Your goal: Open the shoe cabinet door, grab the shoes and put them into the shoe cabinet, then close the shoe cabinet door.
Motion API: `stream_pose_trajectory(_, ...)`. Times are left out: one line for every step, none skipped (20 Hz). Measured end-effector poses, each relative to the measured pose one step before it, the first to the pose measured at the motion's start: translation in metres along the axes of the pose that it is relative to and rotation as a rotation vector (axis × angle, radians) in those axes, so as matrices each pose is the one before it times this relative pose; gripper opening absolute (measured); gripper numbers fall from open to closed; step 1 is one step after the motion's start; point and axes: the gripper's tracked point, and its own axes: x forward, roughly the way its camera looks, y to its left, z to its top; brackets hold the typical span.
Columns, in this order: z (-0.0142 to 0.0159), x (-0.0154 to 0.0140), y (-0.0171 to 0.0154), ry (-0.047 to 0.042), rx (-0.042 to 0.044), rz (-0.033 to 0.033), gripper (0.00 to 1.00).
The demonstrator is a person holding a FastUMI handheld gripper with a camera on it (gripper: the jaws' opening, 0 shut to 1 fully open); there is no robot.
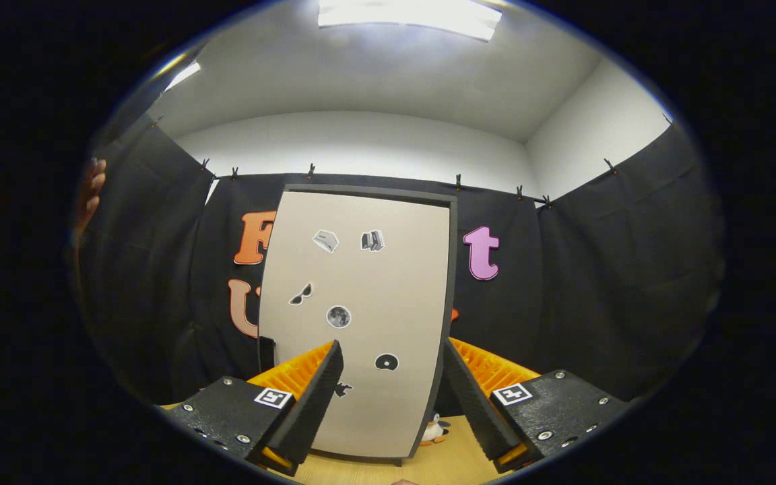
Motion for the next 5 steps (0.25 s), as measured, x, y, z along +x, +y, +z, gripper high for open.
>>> stream_pose_trajectory(0.00335,-0.00212,-0.00164,-0.01123,-0.00901,-0.00509,0.93)
stream_pose_trajectory(0.00212,-0.00352,-0.00216,-0.00692,-0.00954,-0.00594,0.93)
stream_pose_trajectory(0.00147,-0.00261,-0.00317,0.00102,-0.00781,-0.00859,0.93)
stream_pose_trajectory(0.00178,-0.00259,-0.00276,-0.00033,-0.00564,-0.00593,0.93)
stream_pose_trajectory(0.00097,-0.00127,-0.00196,0.00241,-0.00467,-0.0049,0.93)
